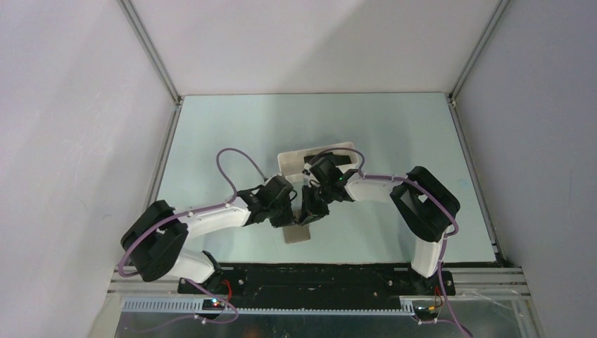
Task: Put the credit cards into the card holder
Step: Close the card holder at the center of the board.
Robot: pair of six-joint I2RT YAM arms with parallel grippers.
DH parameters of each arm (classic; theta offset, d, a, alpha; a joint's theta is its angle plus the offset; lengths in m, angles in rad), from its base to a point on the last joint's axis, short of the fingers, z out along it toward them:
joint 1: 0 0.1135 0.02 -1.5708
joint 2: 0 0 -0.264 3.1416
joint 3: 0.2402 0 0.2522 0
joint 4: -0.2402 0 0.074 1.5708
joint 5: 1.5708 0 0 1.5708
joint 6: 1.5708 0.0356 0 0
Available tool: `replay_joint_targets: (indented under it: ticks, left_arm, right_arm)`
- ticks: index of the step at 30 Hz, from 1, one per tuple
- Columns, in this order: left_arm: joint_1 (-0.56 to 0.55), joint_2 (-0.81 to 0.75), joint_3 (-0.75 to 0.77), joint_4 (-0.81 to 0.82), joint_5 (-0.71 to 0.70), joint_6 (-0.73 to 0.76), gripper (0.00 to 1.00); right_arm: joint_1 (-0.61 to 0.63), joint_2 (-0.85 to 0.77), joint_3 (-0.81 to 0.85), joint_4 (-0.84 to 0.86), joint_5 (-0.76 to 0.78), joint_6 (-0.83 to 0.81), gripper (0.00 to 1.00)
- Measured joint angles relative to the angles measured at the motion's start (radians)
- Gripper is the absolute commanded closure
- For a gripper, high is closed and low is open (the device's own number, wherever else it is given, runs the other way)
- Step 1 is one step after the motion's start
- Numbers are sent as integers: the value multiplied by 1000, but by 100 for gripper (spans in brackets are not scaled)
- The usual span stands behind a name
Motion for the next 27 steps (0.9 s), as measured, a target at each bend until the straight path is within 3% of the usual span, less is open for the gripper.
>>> replay_joint_targets:
  ticks: [27]
  left_arm:
    - [-31, 40, 71, -108, -55, 16, 100]
  right_arm:
    - [-1, 18, 0, 34, 0, 16, 84]
